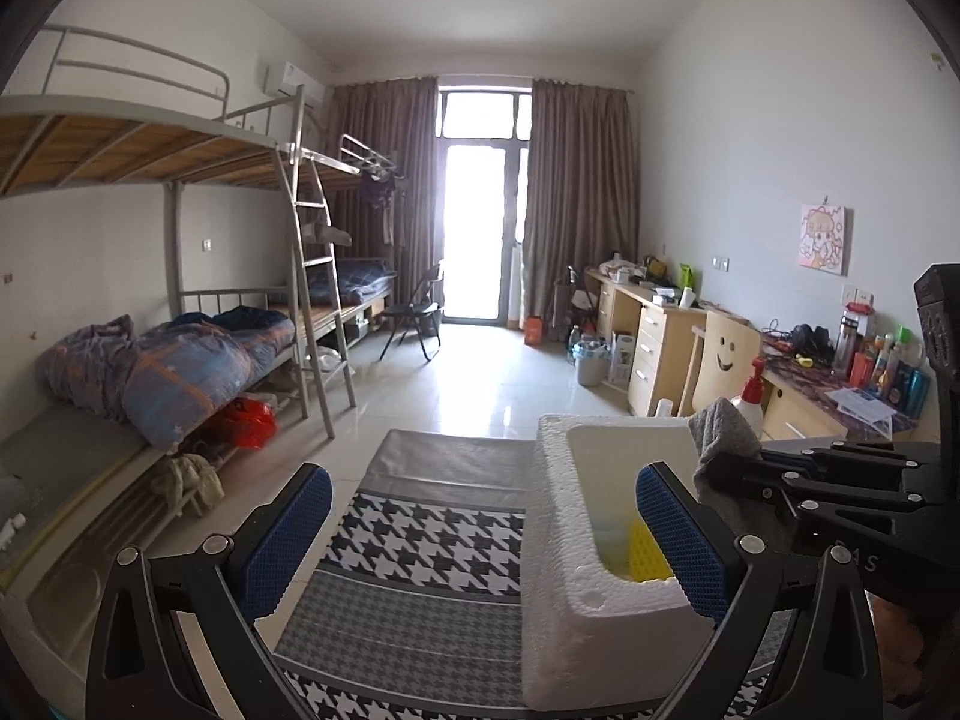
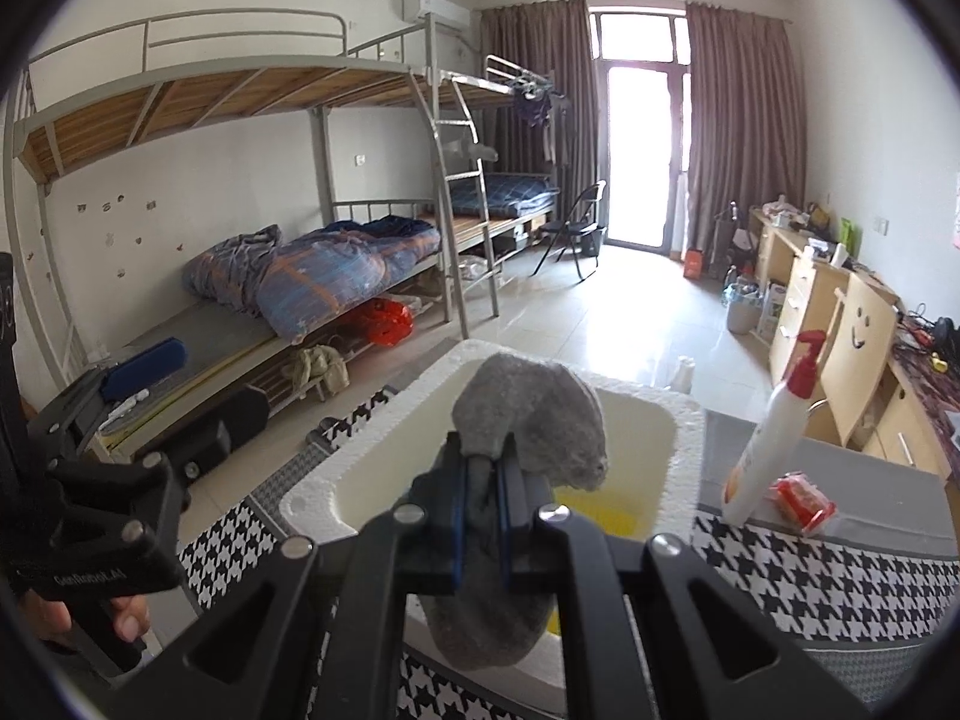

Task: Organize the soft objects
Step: 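Lower the grey sock into the foam box and open the right gripper, then withdraw both tools from the foam box back over the table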

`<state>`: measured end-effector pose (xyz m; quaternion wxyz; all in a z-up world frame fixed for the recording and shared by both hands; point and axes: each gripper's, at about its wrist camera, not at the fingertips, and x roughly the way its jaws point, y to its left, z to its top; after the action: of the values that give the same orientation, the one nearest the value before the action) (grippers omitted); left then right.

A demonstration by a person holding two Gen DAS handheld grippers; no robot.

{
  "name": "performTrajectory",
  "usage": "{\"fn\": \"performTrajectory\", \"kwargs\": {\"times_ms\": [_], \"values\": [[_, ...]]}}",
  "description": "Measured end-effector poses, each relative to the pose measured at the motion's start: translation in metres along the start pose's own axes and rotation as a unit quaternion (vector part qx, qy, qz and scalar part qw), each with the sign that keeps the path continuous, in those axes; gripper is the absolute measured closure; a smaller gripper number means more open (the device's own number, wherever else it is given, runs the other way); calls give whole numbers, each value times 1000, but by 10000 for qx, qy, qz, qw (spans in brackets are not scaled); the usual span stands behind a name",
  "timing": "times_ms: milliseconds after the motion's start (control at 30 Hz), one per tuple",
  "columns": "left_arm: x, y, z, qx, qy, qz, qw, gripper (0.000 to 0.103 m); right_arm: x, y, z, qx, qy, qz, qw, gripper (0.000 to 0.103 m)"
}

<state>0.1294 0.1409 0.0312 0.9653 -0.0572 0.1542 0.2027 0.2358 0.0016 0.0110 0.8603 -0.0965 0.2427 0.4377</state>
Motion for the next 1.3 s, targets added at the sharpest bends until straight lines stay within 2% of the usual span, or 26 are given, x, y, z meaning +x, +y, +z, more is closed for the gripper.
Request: {"fn": "performTrajectory", "kwargs": {"times_ms": [267, 333, 400, 467, 500, 733, 1033, 1100, 1167, 1300], "values": [[1, -1, -2, 56, -1, -89, 9999, 1, 12, 7, -1, -55, 221, -33, 9997, 90], [1, -2, -2, 79, -7, -83, 9999, 1, 13, 7, -2, -42, 262, -34, 9996, 85], [1, -2, -1, 36, 4, -101, 9999, 1, 15, 3, -2, 29, 301, -29, 9995, 69], [2, -1, -1, -11, 20, -104, 9999, 1, 15, -1, -2, 126, 309, -30, 9994, 36], [3, -1, -1, -14, 32, -110, 9999, 1, 13, -3, -2, 166, 286, -11, 9995, 34], [-2, -2, -1, 15, 56, -104, 9999, 1, 6, 3, -7, 52, 297, 18, 9995, 33], [-13, -10, 0, -7, 0, -315, 9995, 1, -20, -3, -7, 93, -16, -132, 9999, 33], [-16, -16, -1, 75, -43, -310, 9995, 1, -27, -5, -8, 113, -104, -174, 9997, 32], [-19, -21, 0, 148, -91, -327, 9993, 1, -35, -8, -9, 138, -211, -209, 9995, 24], [-23, -25, 0, 153, -100, -445, 9988, 1, -48, -13, -13, 191, -378, -321, 9986, 21]]}}
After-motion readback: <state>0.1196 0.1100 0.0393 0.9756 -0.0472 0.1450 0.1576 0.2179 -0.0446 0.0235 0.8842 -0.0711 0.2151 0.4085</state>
